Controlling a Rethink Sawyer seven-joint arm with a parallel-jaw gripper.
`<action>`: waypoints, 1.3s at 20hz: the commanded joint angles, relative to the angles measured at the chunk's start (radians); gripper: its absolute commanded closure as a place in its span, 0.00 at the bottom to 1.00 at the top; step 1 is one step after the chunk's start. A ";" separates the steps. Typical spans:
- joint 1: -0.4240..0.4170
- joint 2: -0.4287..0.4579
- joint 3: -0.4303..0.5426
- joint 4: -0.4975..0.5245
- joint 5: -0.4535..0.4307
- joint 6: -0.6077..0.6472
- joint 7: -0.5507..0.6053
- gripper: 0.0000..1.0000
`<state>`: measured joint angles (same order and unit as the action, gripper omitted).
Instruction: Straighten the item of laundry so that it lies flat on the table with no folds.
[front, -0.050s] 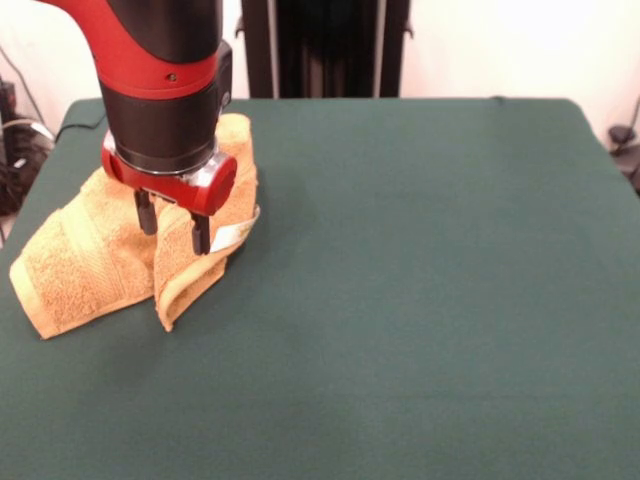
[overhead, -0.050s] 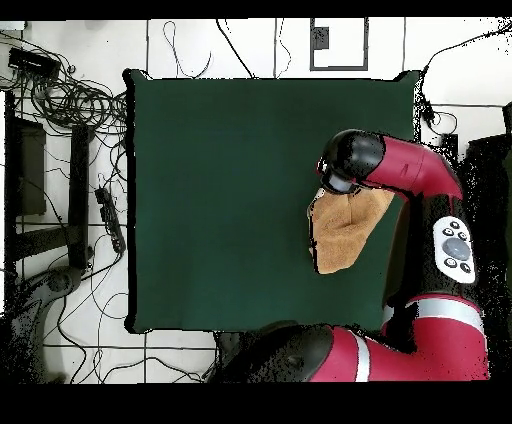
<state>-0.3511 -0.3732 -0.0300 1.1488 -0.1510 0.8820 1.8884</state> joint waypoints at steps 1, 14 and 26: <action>0.036 0.015 0.125 0.050 0.041 -0.050 0.050 0.00; 0.029 -0.028 0.128 0.188 0.035 -0.136 0.046 0.00; 0.033 -0.054 0.124 0.270 0.036 -0.171 0.056 0.00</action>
<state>-0.3511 -0.4102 -0.0300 1.2817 -0.1508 0.7538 1.8884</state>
